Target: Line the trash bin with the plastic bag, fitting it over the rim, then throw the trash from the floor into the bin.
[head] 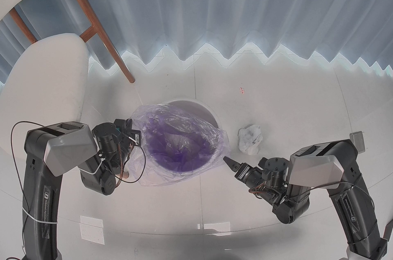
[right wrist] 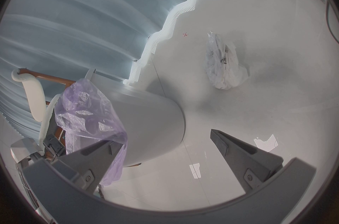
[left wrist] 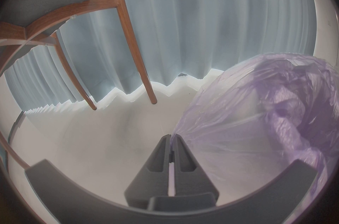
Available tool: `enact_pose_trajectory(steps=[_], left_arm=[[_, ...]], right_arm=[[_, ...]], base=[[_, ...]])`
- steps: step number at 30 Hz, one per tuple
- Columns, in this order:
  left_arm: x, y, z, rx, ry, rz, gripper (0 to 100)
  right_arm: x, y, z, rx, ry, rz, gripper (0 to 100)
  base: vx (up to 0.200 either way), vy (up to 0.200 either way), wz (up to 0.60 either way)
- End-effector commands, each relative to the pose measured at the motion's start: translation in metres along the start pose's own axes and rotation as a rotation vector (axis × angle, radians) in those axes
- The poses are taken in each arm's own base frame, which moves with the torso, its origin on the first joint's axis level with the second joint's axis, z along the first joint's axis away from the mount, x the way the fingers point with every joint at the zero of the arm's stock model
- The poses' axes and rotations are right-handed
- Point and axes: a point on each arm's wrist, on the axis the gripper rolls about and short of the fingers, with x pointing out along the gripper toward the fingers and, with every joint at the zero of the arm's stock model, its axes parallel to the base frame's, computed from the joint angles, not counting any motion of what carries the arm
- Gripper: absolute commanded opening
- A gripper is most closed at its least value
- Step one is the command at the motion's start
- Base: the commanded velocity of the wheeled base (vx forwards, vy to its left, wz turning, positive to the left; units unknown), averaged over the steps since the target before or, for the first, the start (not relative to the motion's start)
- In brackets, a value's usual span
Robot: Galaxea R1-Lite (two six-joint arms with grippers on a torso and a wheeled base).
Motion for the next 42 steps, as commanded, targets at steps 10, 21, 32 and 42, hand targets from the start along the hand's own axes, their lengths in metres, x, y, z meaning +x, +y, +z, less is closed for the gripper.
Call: enact_pose_trajectory(steps=[10,21,32,42], left_arm=[[0.000,0.001,-0.011,0.003,0.022,-0.013,100],[-0.027,0.008,0.032,0.003,-0.005,-0.021,100],[-0.090,0.006,0.084,0.004,-0.028,-0.093,100],[-0.180,-0.014,0.134,-0.080,-0.105,-0.276,100]], right_arm=[[0.001,0.000,0.000,-0.015,-0.010,0.011,100],[0.001,0.000,0.000,-0.015,-0.011,0.012,100],[0.001,0.000,0.000,-0.015,-0.010,0.011,100],[0.000,0.000,0.000,-0.014,-0.009,0.010,100]], base=[[0.000,0.000,0.00],[0.000,0.000,0.00],[0.000,0.000,0.00],[0.000,0.000,0.00]])
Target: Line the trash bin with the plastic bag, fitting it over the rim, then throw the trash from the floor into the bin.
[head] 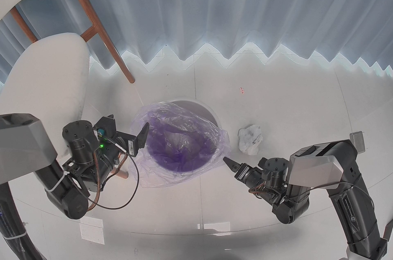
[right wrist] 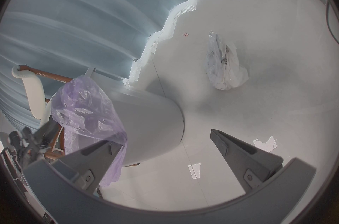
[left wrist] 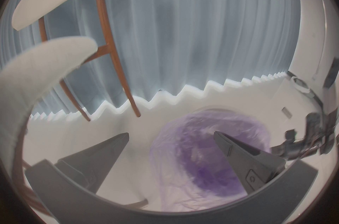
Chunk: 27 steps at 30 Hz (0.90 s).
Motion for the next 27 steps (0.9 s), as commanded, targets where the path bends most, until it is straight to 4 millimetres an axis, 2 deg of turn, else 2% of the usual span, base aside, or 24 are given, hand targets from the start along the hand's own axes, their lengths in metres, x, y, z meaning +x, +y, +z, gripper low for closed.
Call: enact_pose_trajectory(steps=[1,2,3,5,10,13,16,20,21,22,24,27], left_arm=[[-0.061,-0.013,0.049,-0.090,-0.126,-0.104,100],[-0.062,-0.013,0.050,-0.094,-0.131,-0.105,100],[-0.077,-0.008,0.064,-0.141,-0.183,-0.111,100],[-0.083,-0.004,0.074,-0.150,-0.225,-0.115,100],[-0.090,0.002,0.084,-0.161,-0.271,-0.153,100],[-0.092,-0.004,0.083,-0.198,-0.263,-0.181,100],[-0.093,-0.015,0.092,-0.276,-0.289,-0.238,100],[-0.087,-0.033,0.131,-0.493,-0.412,-0.350,100],[-0.087,-0.035,0.135,-0.524,-0.422,-0.361,100],[-0.087,-0.035,0.139,-0.577,-0.431,-0.385,100],[-0.088,-0.035,0.140,-0.583,-0.431,-0.411,100],[-0.099,-0.030,0.142,-0.562,-0.442,-0.458,100]], right_arm=[[0.000,0.000,0.001,0.001,-0.012,0.009,100],[0.000,0.000,0.001,0.001,-0.012,0.009,100],[-0.001,0.001,0.001,0.001,-0.010,0.010,100],[-0.002,0.001,0.000,-0.001,-0.007,0.007,100],[0.000,0.001,0.005,-0.030,-0.026,0.011,100],[-0.002,0.008,0.006,-0.112,-0.048,-0.001,100],[-0.007,0.024,0.005,-0.186,-0.058,0.009,100],[-0.027,0.067,0.013,-0.209,-0.066,0.089,100],[-0.031,0.074,0.016,-0.211,-0.072,0.103,100],[-0.041,0.089,0.023,-0.233,-0.088,0.134,100],[-0.049,0.098,0.030,-0.298,-0.106,0.149,100],[-0.052,0.100,0.040,-0.471,-0.146,0.136,100]], base=[[0.000,0.000,0.00],[0.000,0.000,0.00],[0.000,0.000,0.00],[0.000,0.000,0.00],[0.000,0.000,0.00],[0.000,0.000,0.00],[0.000,0.000,0.00],[0.000,0.000,0.00],[0.000,0.000,0.00],[0.000,0.000,0.00],[0.000,0.000,0.00],[0.000,0.000,0.00]])
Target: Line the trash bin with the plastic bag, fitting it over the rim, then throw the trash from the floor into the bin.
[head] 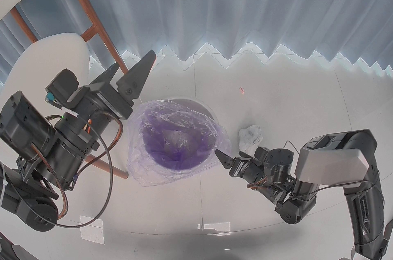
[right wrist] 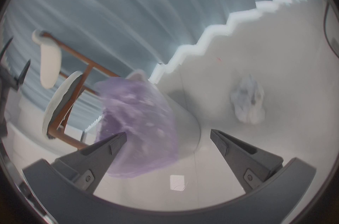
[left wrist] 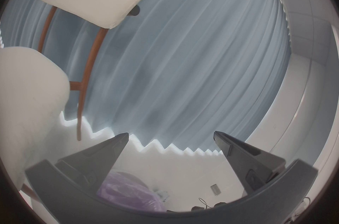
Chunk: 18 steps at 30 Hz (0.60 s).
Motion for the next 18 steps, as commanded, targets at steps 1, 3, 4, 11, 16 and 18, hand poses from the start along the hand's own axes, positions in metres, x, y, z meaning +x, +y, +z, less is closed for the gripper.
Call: enact_pose_trajectory(steps=[1,3,4,11,16,18], left_arm=[[-0.005,-0.012,0.016,-0.059,-0.033,-0.099,100],[-0.015,-0.010,0.021,-0.036,-0.016,-0.138,100],[-0.017,-0.008,0.020,-0.020,-0.004,-0.138,100],[-0.026,0.000,0.009,0.090,0.073,-0.129,100],[-0.027,0.003,0.005,0.120,0.100,-0.139,100],[-0.031,0.009,0.006,0.129,0.119,-0.141,100]], right_arm=[[-0.021,0.030,0.038,-0.192,-0.094,0.059,100],[-0.024,0.032,0.048,-0.298,-0.125,0.059,100],[-0.025,0.035,0.050,-0.316,-0.129,0.065,100],[-0.028,0.060,0.077,-0.351,-0.207,0.186,100],[-0.006,0.076,0.086,-0.392,-0.194,0.218,100],[-0.008,0.075,0.089,-0.381,-0.210,0.218,100]], base=[[0.000,0.000,0.00],[0.000,0.000,0.00],[0.000,0.000,0.00],[0.000,0.000,0.00],[0.000,0.000,0.00],[0.000,0.000,0.00]])
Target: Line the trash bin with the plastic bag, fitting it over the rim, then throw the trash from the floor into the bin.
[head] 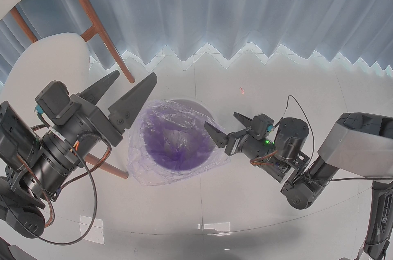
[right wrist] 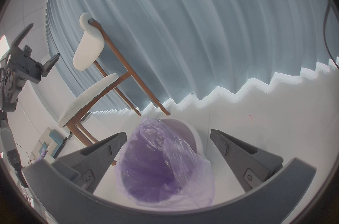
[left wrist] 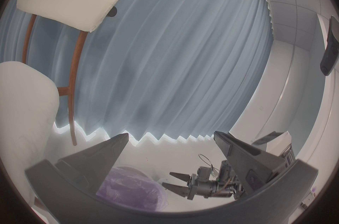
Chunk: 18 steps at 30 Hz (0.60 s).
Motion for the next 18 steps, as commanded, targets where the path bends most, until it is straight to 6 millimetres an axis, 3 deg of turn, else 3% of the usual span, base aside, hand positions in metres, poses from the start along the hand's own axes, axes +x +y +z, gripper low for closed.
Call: enact_pose_trajectory(steps=[1,5,8,18], left_arm=[[-0.010,0.010,-0.003,0.027,0.046,0.003,100],[-0.033,0.021,-0.011,0.100,0.138,-0.011,100],[-0.041,0.022,-0.016,0.109,0.171,-0.016,100],[-0.041,0.029,-0.014,0.118,0.169,0.016,100]], right_arm=[[0.007,0.006,0.016,-0.001,-0.055,0.026,100],[-0.005,0.007,-0.018,-0.022,0.024,0.028,100],[0.001,0.005,-0.040,-0.039,0.044,0.022,100],[0.004,0.008,-0.043,-0.043,0.040,0.007,100]], base=[[0.000,0.000,0.00],[0.000,0.000,0.00],[0.200,0.000,0.00],[0.200,0.000,0.00]])
